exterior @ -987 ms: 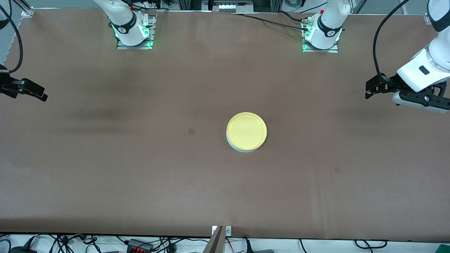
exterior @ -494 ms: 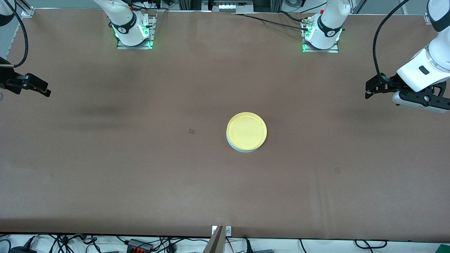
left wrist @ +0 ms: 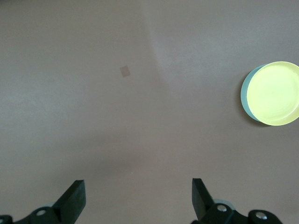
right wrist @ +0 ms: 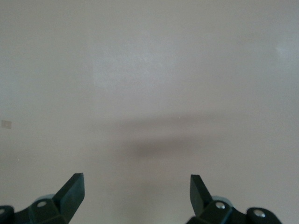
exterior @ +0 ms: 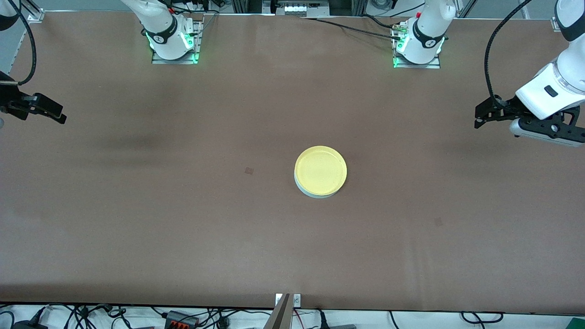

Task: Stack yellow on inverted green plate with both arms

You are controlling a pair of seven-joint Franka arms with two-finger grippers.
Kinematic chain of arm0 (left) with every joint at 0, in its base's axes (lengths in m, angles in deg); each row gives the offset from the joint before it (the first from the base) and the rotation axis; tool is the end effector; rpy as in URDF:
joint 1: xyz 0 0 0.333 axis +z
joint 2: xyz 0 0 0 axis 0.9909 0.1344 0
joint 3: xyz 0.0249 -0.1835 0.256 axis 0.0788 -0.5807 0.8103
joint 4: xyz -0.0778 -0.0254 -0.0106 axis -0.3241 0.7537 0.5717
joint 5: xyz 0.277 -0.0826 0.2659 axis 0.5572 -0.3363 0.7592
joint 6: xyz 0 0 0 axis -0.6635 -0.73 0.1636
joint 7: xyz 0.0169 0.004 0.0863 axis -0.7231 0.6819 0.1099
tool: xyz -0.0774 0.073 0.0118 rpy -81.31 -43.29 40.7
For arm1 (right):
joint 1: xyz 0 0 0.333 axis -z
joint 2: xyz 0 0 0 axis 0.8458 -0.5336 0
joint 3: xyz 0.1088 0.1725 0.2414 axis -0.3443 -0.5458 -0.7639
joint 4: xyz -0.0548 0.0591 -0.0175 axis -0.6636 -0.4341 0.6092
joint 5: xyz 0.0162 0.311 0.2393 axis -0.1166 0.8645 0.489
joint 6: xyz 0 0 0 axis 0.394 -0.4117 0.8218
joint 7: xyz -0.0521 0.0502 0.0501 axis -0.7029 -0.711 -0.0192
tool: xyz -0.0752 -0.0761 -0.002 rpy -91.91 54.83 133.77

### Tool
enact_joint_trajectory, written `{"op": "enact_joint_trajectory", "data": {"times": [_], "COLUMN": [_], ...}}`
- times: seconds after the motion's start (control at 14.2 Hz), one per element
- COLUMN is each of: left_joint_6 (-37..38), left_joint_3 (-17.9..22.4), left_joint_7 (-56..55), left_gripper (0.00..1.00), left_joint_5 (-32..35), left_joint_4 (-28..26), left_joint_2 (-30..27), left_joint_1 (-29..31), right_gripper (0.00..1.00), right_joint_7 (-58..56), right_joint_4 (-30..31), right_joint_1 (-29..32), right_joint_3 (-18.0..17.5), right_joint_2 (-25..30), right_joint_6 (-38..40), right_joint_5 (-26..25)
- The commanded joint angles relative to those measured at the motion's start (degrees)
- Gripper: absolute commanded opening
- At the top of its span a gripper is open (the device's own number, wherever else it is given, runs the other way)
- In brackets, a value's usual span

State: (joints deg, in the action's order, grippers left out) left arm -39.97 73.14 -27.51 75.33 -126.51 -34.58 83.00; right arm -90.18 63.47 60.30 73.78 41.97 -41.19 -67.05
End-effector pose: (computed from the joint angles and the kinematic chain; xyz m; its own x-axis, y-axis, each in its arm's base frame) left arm 0.5679 -0.0348 0.5788 0.9753 -0.2206 0.0055 -0.2207 -0.9753 0.0128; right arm 0.5500 -0.0568 0.5729 0.9966 -0.0821 0.0049 -0.0822 -0.9962 0.0288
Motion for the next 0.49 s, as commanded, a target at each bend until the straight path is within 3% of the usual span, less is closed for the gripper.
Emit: {"op": "enact_joint_trajectory", "data": {"times": [0.0, 0.42], "left_joint_6": [1.23, 1.23], "left_joint_3": [-0.06, -0.06], "left_joint_7": [0.1, 0.1], "left_gripper": [1.0, 1.0], "left_joint_5": [-0.37, -0.37], "left_joint_4": [1.25, 1.16], "left_joint_2": [0.11, 0.11], "left_joint_1": [-0.11, -0.11], "right_gripper": [1.0, 1.0], "right_joint_7": [0.71, -0.18], "right_joint_4": [6.75, 7.22], "right_joint_1": [-0.62, -0.7], "right_joint_3": [0.06, -1.0], "right_joint_2": [5.33, 6.48], "right_joint_6": [-3.13, -2.27], "right_joint_5": [-1.06, -1.15]}}
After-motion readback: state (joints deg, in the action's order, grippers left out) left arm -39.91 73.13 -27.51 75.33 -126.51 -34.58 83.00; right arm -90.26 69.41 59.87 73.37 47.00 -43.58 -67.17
